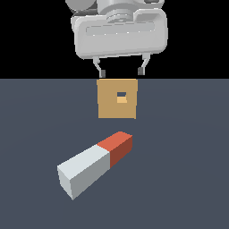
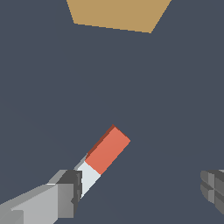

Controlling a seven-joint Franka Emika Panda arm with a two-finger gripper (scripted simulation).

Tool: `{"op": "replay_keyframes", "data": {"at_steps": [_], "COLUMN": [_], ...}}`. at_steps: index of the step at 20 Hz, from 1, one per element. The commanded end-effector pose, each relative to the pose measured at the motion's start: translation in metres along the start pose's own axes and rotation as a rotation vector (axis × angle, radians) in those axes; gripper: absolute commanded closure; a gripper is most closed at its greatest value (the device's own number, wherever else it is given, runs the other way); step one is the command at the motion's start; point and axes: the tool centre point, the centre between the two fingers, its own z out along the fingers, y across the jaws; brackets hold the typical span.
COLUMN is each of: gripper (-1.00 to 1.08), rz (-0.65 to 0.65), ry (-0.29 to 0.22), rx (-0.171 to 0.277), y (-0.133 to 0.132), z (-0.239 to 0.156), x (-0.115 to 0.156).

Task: Insert the peg into the horizontal hole in a box.

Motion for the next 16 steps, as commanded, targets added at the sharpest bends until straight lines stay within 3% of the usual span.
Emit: {"op": "replay_keyframes", "data": {"at_steps": [1,9,16], "gripper": [-0.92,-0.92,-0.92], "rz": [0.000,0.067,0.241], "ry": [0.000,-0.001,-0.005], "rx": [0.000,0.007,0.025], "y": [0.000,-0.004,-0.019], "z": [0.000,0.012,0.044], "x": [0.000,-0.012,-0.043]}}
